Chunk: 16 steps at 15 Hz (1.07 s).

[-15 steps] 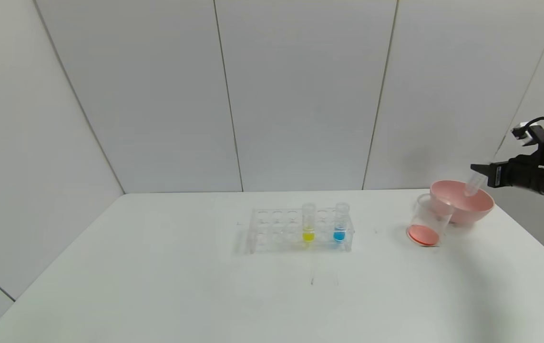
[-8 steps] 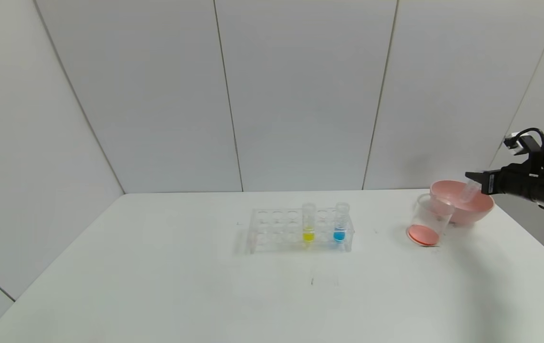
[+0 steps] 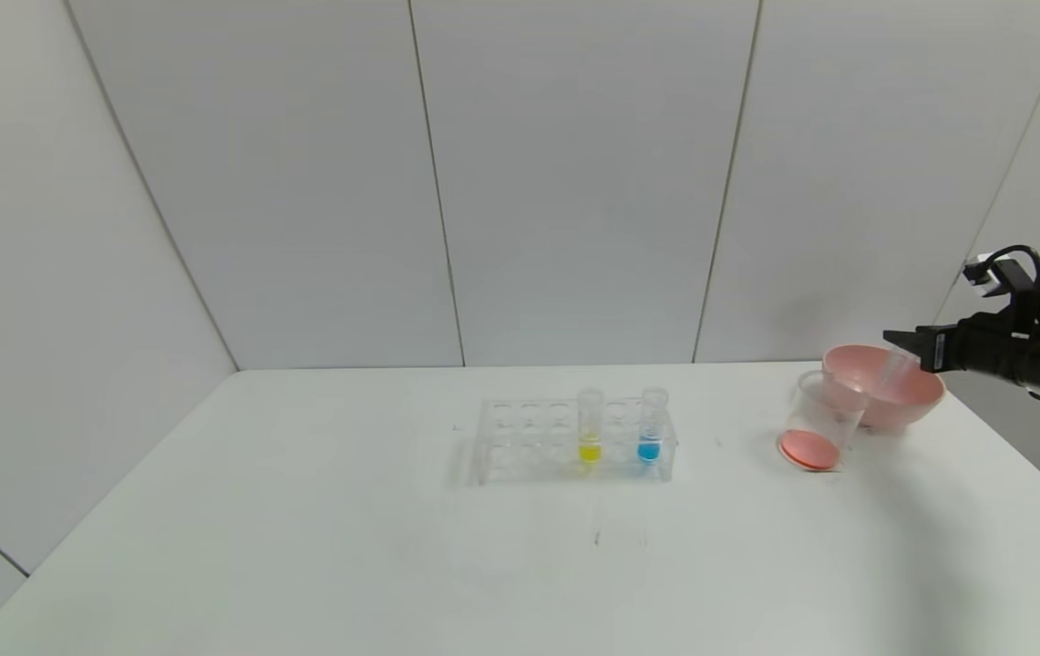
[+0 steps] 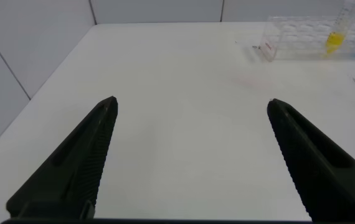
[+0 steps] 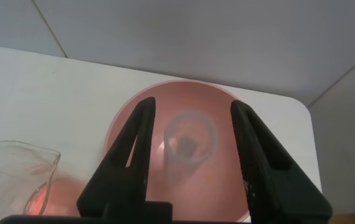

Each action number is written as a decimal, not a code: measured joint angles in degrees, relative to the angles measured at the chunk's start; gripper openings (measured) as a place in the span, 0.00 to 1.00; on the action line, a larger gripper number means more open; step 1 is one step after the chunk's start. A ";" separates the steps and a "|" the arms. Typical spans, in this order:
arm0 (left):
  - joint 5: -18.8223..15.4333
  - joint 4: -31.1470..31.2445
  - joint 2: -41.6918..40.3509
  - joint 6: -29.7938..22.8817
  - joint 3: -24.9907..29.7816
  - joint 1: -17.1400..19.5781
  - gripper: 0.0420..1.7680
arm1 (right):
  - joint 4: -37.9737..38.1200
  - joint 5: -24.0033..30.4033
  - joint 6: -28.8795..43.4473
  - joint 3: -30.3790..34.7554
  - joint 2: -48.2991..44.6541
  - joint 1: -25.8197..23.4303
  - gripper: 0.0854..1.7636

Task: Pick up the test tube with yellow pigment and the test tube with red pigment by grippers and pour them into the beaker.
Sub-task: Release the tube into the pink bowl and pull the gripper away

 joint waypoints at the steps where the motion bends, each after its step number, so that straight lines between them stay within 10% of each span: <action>1: 0.00 0.00 0.00 -0.05 0.00 0.00 0.97 | -0.04 -0.06 0.02 0.00 0.00 0.00 0.56; 16: 0.00 0.00 0.00 -0.02 0.00 0.00 0.97 | 1.08 -6.68 1.67 4.56 -11.24 3.07 0.91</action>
